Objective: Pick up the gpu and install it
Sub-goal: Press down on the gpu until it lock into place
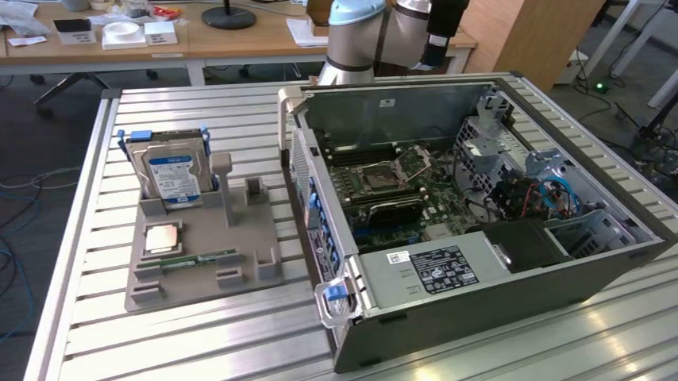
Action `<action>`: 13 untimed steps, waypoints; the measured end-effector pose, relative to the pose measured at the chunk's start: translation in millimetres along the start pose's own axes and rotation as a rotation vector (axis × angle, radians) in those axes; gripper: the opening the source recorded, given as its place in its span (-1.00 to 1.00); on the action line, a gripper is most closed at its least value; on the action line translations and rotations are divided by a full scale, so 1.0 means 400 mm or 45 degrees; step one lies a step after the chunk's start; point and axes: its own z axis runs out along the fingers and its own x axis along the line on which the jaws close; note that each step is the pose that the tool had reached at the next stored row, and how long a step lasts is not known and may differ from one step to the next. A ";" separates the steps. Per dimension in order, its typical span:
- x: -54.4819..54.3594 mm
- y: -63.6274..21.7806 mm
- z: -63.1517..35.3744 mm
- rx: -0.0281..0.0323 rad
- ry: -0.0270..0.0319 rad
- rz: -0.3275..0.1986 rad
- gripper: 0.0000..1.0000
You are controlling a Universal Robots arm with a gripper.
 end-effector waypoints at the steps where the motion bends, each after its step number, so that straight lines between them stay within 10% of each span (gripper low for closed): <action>1: 0.000 0.000 0.000 0.0000 0.0000 0.000 -0.79; 13: 0.000 0.000 0.000 0.0000 0.0000 0.000 -0.79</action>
